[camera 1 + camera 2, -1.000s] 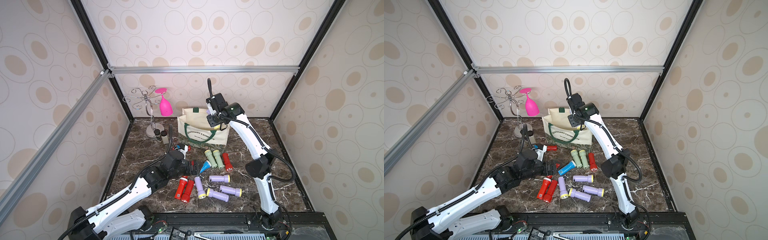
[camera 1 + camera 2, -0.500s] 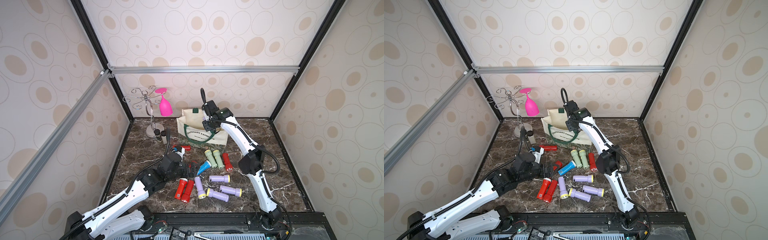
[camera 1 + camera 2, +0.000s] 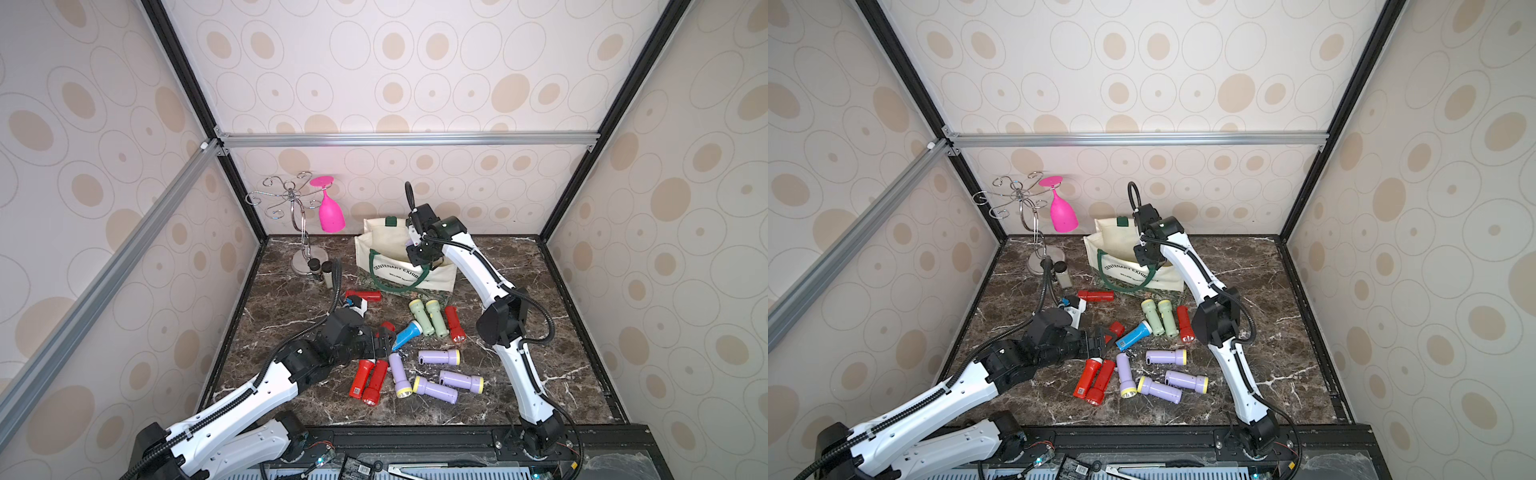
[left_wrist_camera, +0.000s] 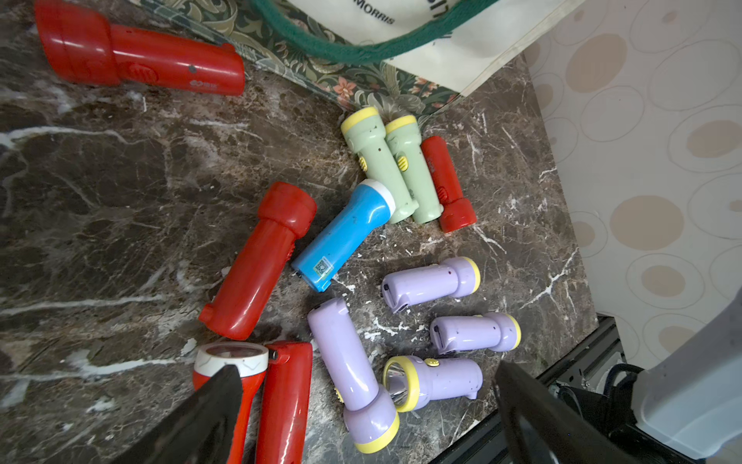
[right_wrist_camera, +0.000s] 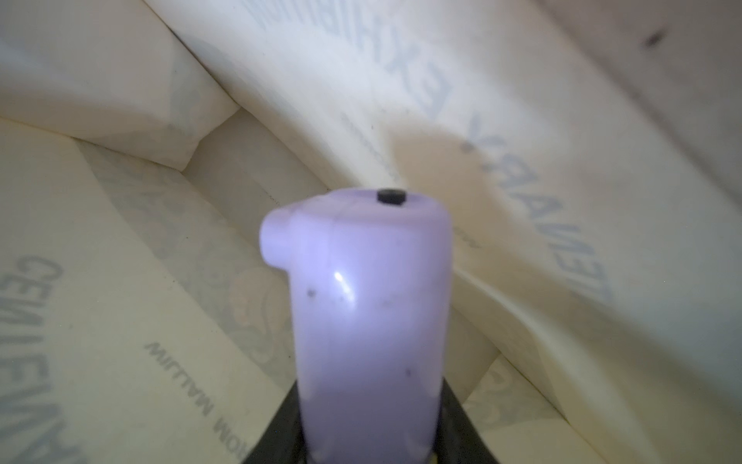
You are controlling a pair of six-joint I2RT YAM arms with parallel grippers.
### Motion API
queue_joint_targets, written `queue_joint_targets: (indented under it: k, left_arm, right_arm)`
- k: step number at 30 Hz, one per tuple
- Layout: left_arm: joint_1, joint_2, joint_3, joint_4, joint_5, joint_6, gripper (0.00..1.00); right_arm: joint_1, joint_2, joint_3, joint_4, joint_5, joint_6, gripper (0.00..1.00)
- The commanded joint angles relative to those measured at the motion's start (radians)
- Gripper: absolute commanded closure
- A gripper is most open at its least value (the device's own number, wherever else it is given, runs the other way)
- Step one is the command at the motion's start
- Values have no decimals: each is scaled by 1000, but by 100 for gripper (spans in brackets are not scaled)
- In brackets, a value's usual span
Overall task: Put the flashlights into the tote bags
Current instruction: Place the flashlight in the canvas bag, then pick up the flashlight from the center of the board.
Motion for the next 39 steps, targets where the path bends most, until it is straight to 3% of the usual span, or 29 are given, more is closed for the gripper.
queue_joint_targets:
  k: [1,9,21,30,36,39]
  left_arm:
    - [9,-9,-20,-15,-30,6,3]
    - [13,-6,-68,18,-51,-9,3]
    - [13,-22,-112,-138,-19,5,9]
    - [11,-66,-163,-204,-19,-26,16]
    - [10,-60,-180,-218,-22,-33,21]
    - [10,-62,-196,-203,-31,-33,25]
  right_arm:
    - [-7,18,10,-45,-6,0,57]
    - [-7,-14,10,-44,6,10,39]
    - [13,-168,13,38,-11,26,21]
    - [115,-286,-4,56,2,23,18]
    - [177,-429,-171,64,11,69,14]
    - [228,-535,-336,89,24,91,11]
